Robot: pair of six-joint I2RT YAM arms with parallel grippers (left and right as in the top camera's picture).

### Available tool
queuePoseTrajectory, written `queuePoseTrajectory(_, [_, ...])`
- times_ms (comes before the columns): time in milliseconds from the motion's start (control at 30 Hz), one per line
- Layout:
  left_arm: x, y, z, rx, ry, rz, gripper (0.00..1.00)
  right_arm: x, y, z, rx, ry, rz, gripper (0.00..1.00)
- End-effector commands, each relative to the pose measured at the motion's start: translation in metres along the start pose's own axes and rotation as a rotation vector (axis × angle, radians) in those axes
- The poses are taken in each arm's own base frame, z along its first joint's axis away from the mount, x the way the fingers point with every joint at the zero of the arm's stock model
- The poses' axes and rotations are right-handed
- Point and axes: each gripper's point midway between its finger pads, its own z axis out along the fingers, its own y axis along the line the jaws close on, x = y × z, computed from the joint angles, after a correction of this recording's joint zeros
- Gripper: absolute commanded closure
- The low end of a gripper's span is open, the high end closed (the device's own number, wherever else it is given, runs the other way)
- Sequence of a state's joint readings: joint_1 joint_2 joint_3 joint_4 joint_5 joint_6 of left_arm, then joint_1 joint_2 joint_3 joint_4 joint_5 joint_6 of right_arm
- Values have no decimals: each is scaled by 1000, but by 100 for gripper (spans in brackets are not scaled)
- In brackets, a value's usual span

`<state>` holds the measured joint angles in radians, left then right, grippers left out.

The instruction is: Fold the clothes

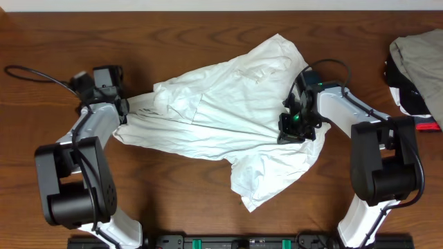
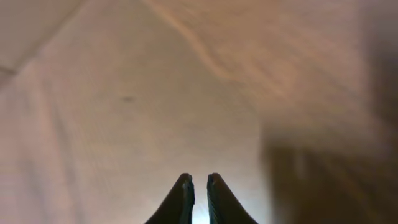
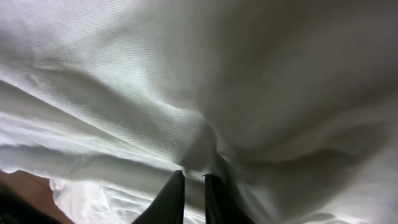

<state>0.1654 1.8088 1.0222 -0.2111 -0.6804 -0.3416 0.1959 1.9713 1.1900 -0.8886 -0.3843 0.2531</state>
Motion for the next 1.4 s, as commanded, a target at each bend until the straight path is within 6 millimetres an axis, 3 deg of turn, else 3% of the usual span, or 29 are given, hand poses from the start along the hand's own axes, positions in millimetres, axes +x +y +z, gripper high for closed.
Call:
queuePoseTrajectory(0, [-7, 23, -6, -92, -25, 29, 83, 6, -50, 15, 209, 25, 56, 85])
queuePoseTrajectory(67, [-11, 26, -15, -82, -33, 29, 67, 6, -49, 15, 208, 21, 55, 85])
queuePoseTrajectory(200, [-23, 15, -44, 42, -58, -10, 66, 5, -49, 16, 203, 19, 54, 84])
queuePoseTrajectory(367, [-17, -44, -106, 522, 50, -86, 67, 3, -48, 16, 201, 13, 52, 83])
queuePoseTrajectory(433, [-3, -73, -137, 746, 140, -65, 76, 3, -48, 16, 201, 13, 51, 83])
queuePoseTrajectory(500, [12, -85, -149, 818, 200, -30, 81, 3, -48, 16, 201, 13, 51, 83])
queuePoseTrajectory(667, [54, -103, -143, 790, 312, 79, 90, 3, -48, 16, 200, 12, 51, 83])
queuePoseTrajectory(900, [105, -115, -108, 689, 459, 155, 94, 4, -48, 16, 201, 16, 48, 84])
queuePoseTrajectory(1033, [113, -99, -90, 570, 484, 137, 94, 5, -48, 16, 203, 21, 46, 84])
queuePoseTrajectory(1367, [105, -67, -65, 430, 456, 146, 94, 5, -48, 16, 203, 22, 35, 84])
